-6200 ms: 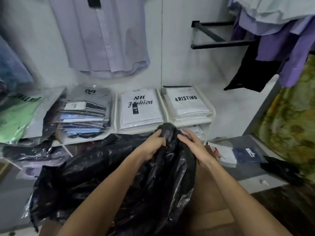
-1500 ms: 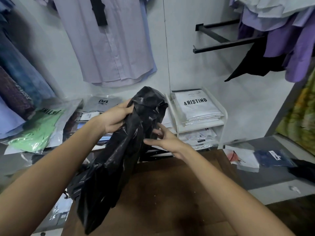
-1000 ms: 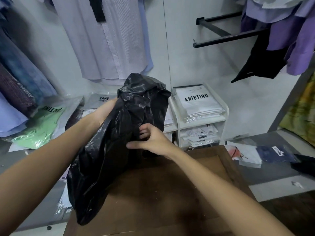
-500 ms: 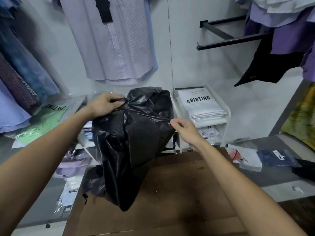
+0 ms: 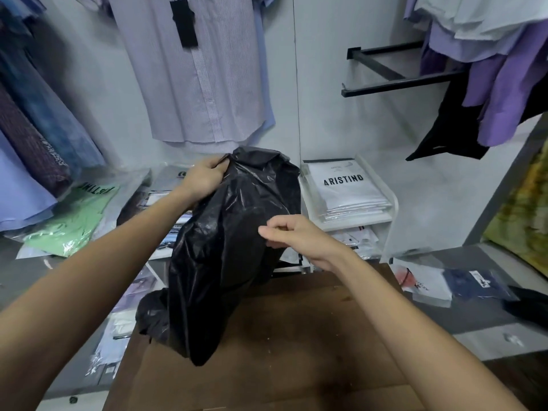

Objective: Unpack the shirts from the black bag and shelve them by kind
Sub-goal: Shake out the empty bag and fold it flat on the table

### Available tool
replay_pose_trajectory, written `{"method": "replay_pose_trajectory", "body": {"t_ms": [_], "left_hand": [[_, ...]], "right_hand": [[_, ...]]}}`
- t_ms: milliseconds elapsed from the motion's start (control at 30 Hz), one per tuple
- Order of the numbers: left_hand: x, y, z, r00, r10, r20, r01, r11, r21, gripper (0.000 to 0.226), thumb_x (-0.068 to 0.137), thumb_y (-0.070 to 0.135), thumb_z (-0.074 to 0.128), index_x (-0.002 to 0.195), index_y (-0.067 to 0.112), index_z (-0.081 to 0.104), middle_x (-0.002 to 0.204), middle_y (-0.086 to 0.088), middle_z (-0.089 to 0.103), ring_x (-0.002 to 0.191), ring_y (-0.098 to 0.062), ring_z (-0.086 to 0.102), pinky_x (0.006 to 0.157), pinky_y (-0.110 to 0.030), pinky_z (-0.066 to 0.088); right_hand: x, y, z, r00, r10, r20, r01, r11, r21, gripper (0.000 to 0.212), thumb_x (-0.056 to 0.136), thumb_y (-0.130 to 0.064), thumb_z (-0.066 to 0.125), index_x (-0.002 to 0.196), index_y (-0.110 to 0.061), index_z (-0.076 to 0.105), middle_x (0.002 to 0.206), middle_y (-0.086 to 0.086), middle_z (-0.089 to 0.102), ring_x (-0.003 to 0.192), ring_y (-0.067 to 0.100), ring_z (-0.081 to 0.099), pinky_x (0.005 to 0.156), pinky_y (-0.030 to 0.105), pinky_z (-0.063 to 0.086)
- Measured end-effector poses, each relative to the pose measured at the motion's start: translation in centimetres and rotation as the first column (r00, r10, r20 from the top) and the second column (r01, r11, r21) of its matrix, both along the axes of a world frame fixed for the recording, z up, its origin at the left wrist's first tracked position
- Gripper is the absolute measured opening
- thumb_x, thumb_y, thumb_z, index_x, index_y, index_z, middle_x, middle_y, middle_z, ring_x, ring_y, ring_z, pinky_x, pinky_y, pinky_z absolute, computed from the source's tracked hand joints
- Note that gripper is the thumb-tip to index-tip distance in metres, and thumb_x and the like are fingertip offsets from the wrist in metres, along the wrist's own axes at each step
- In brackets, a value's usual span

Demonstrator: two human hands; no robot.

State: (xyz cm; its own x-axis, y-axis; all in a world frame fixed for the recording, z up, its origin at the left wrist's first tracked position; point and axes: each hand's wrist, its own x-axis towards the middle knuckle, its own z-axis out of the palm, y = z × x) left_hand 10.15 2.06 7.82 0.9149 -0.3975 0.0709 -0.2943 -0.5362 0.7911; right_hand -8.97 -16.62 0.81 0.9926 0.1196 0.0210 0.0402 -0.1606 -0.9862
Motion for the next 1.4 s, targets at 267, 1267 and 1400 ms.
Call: {"method": "replay_pose_trajectory", "body": {"t_ms": [267, 1267, 1400], "left_hand": [[-1.3, 0.7, 1.0, 0.981, 0.116, 0.158, -0.158, 0.945, 0.286, 0.032, 0.107, 0.033, 0.051, 0.121, 0.014, 0.072, 0.12, -0.011, 0.071, 0.117, -0.029, 0.061, 0.082, -0.025, 0.034], [-7.0, -3.1, -6.6, 0.968, -0.242, -0.072, 0.229, 0.961, -0.156, 0.064, 0.085, 0.049, 0.077, 0.138, 0.036, 0.043, 0.142, 0.006, 0.053, 0.13, -0.007, 0.052, 0.104, -0.028, 0.045], [-8.4, -6.4, -5.9, 0.934, -0.3, -0.192, 0.208, 0.897, -0.39, 0.065, 0.089, 0.015, 0.078, 0.145, 0.028, 0.047, 0.136, -0.008, 0.063, 0.115, -0.016, 0.068, 0.092, -0.035, 0.059]], "right_hand": [[0.7, -3.2, -1.9, 0.944, -0.33, -0.001, 0.329, 0.943, 0.048, 0.018, 0.107, -0.031, 0.052, 0.097, -0.017, 0.056, 0.096, 0.0, 0.062, 0.083, 0.01, 0.056, 0.078, 0.025, 0.043], [3.0, -4.2, 0.2, 0.88, -0.469, 0.069, 0.446, 0.869, 0.215, 0.022, 0.103, -0.008, 0.052, 0.118, -0.024, 0.057, 0.094, 0.013, 0.063, 0.078, 0.014, 0.066, 0.083, 0.036, 0.058], [3.3, -3.1, 0.2, 0.891, -0.423, 0.167, 0.414, 0.906, 0.087, 0.028, 0.102, -0.01, 0.053, 0.109, -0.037, 0.054, 0.087, 0.001, 0.064, 0.086, 0.015, 0.065, 0.084, 0.036, 0.056]]}}
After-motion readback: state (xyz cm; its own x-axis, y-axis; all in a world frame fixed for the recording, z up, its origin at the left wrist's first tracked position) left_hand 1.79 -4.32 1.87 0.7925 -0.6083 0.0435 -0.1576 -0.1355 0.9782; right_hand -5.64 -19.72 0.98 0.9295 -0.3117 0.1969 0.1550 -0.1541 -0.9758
